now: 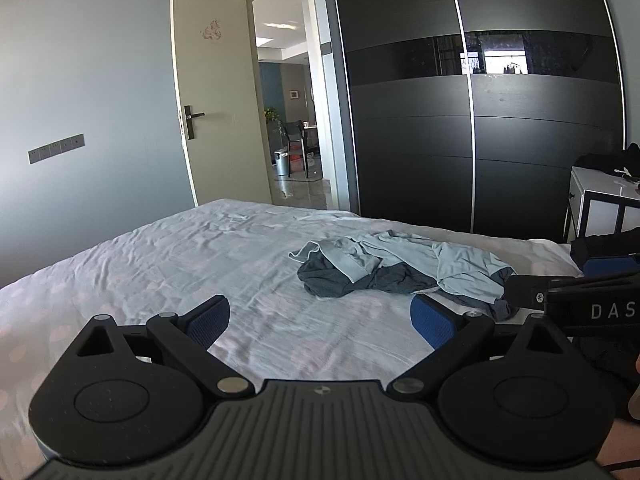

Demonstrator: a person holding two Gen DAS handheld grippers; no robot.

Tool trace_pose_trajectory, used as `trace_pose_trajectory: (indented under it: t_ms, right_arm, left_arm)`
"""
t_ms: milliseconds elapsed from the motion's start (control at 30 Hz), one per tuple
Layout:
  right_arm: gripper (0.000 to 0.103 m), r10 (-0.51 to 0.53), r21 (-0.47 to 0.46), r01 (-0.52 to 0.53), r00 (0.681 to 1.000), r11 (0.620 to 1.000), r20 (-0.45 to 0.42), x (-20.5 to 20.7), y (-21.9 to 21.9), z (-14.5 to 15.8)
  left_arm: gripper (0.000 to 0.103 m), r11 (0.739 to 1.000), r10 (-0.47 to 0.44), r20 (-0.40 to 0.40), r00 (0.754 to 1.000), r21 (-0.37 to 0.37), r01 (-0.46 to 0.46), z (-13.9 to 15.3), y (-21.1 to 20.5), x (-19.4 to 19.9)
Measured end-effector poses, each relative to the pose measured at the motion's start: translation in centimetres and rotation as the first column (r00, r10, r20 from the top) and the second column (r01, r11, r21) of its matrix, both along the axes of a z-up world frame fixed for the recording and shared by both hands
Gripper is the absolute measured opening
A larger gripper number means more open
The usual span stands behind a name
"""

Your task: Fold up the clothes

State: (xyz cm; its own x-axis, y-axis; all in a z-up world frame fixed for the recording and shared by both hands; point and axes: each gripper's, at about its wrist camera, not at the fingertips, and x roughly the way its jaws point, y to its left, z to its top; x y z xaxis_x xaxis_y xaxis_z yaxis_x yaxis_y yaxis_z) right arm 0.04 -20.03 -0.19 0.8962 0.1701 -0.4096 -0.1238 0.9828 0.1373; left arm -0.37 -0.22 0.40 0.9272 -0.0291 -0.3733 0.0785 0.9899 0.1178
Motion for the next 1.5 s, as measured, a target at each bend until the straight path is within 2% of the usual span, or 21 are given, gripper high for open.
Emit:
trace_pose_trajectory:
  t_ms: [900,1367,1500]
  right_arm:
    - [0.102,0.013,0.018,-0.012,0.999,1.0,-0.04,0.1,-1.0,-0.5]
    - [0.103,0.025,-0.029,-0.027,0.997,0.999,-0.067,1.1,-1.2,-0.2]
    - [0.102,0.016,0.011,-0.015,0.998,1.0,-0.063,1.9,-2.0,-0.4]
  left_arm:
    - [0.103,1.0,-0.007,-0.107,0.994,-0.023,0.004,-1.2,-0.5,1.1]
    - [0.103,1.0,0.002,-0.156,0.988,-0.03,-0.007,-1.3,0.1,2.1]
    - [0.103,0.999,0.008,-0.174,0.985,-0.044,-0.016,-1.1,1.1,3.0]
